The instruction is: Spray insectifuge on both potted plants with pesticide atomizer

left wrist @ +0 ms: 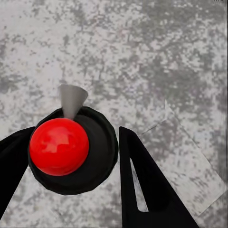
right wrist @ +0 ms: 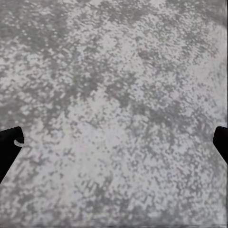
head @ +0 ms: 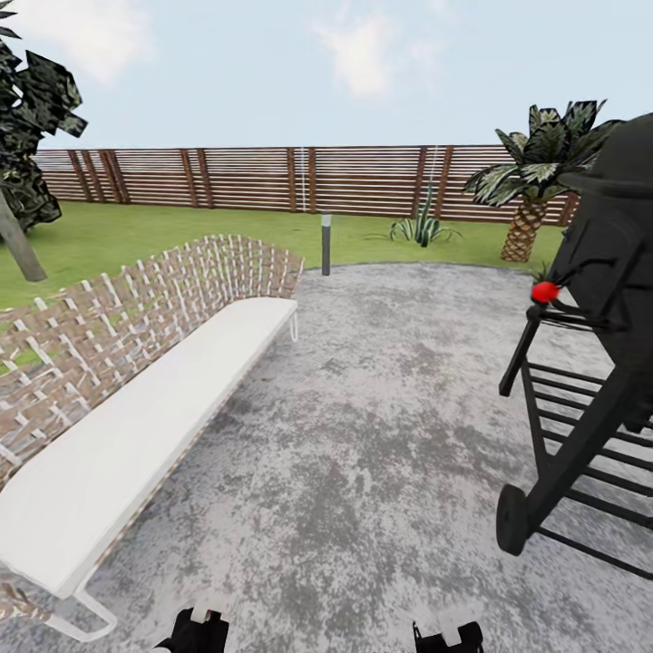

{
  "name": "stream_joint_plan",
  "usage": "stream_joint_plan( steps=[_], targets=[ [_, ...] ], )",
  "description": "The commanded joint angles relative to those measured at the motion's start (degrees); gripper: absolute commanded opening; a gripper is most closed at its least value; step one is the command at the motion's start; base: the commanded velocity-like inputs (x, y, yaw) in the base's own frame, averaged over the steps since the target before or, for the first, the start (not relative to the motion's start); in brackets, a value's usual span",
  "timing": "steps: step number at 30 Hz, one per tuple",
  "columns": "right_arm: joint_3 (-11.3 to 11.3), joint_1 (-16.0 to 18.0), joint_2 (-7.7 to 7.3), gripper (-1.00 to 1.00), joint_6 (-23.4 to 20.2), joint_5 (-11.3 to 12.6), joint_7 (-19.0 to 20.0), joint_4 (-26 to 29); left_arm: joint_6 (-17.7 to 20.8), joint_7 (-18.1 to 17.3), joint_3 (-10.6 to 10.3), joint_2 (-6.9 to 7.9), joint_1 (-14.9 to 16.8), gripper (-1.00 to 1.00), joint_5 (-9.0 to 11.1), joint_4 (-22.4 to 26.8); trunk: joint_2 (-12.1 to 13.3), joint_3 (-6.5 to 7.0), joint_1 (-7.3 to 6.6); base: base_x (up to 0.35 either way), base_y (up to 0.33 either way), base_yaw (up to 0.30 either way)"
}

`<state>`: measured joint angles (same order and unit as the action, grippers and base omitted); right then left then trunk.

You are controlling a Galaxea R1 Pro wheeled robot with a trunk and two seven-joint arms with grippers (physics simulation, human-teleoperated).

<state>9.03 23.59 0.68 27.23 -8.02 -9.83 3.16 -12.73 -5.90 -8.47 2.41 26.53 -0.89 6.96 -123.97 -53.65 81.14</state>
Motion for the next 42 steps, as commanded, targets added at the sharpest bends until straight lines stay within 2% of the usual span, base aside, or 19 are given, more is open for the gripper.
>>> stream_joint_plan(
  steps=[1,15,24,34,42],
  targets=[
    [0.2,0.1,0.02,1.00,0.0,-0.6,-0.6,-0.1,-0.2,0.0,-0.2,0.03,0.0,-1.00,-0.1,0.0,0.0,-0.05,-0.01,0.000,0.063,-0.300],
    [0.2,0.1,0.02,1.00,0.0,-0.6,-0.5,-0.1,-0.2,0.0,-0.2,0.06,0.0,-1.00,0.2,0.0,0.0,-0.05,-0.01,0.060,0.281,-0.299],
    [0.2,0.1,0.02,1.00,0.0,-0.6,-0.5,-0.1,-0.2,0.0,-0.2,0.06,0.0,-1.00,0.2,0.0,0.0,-0.05,-0.01,0.250,0.236,-0.254],
    [0.2,0.1,0.02,1.00,0.0,-0.6,-0.5,-0.1,-0.2,0.1,-0.2,0.06,0.0,-1.00,0.1,0.0,0.0,-0.05,-0.01,0.303,0.127,-0.026],
    [0.2,0.1,0.02,1.00,0.0,-0.6,-0.5,-0.1,-0.2,0.1,-0.2,0.06,0.0,-1.00,0.2,0.0,0.0,-0.05,-0.01,0.306,0.129,-0.247]
  ],
)
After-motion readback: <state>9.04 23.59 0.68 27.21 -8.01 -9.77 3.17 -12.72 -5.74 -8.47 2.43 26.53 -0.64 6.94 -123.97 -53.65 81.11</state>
